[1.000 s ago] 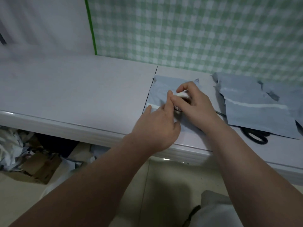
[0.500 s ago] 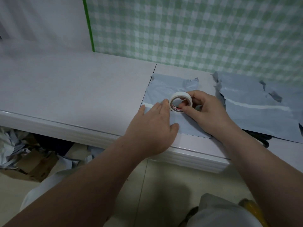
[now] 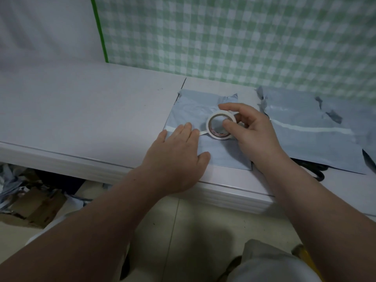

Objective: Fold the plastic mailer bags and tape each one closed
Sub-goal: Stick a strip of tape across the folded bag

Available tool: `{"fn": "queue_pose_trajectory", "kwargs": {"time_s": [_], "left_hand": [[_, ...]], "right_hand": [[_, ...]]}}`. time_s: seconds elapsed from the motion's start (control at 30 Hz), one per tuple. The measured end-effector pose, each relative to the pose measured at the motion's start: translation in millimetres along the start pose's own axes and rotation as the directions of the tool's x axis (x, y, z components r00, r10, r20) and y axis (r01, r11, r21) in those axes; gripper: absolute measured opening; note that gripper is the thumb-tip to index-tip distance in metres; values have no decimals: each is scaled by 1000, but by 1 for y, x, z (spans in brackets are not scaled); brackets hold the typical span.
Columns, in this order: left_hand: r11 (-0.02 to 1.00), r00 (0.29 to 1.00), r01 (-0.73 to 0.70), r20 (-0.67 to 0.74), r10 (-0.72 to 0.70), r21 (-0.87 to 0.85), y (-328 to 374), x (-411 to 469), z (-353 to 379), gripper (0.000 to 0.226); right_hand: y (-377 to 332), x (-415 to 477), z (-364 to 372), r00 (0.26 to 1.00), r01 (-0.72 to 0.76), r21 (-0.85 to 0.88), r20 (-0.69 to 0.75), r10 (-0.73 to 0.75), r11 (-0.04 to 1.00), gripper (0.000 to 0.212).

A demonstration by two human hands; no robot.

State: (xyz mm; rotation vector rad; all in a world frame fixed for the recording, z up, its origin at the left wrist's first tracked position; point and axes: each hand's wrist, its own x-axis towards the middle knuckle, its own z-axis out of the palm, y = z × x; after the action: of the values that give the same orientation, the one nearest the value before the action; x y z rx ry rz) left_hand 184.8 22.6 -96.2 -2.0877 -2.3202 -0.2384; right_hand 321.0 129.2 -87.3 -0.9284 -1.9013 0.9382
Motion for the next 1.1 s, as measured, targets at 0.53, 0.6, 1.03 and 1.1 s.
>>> {"fn": "queue_pose_trajectory", "kwargs": {"time_s": [0.53, 0.6, 1.03, 1.1], "left_hand": [[1000, 996, -8, 86, 7, 14, 1, 1, -3, 62], [1000, 994, 12, 108, -13, 12, 5, 1, -4, 59], [994, 991, 104, 84, -106, 28, 6, 1, -2, 61], [993, 990, 116, 72, -117, 23, 0, 0, -2, 64]], "right_hand": [[-3, -1, 0, 993, -82, -47, -91, 78, 995, 29], [-5, -3, 0, 996, -37, -95, -85, 29, 995, 28], [-2, -7, -4, 996, 82, -219, 60, -70, 972, 42], [-4, -9, -3, 997, 63, -198, 61, -52, 978, 42]]}}
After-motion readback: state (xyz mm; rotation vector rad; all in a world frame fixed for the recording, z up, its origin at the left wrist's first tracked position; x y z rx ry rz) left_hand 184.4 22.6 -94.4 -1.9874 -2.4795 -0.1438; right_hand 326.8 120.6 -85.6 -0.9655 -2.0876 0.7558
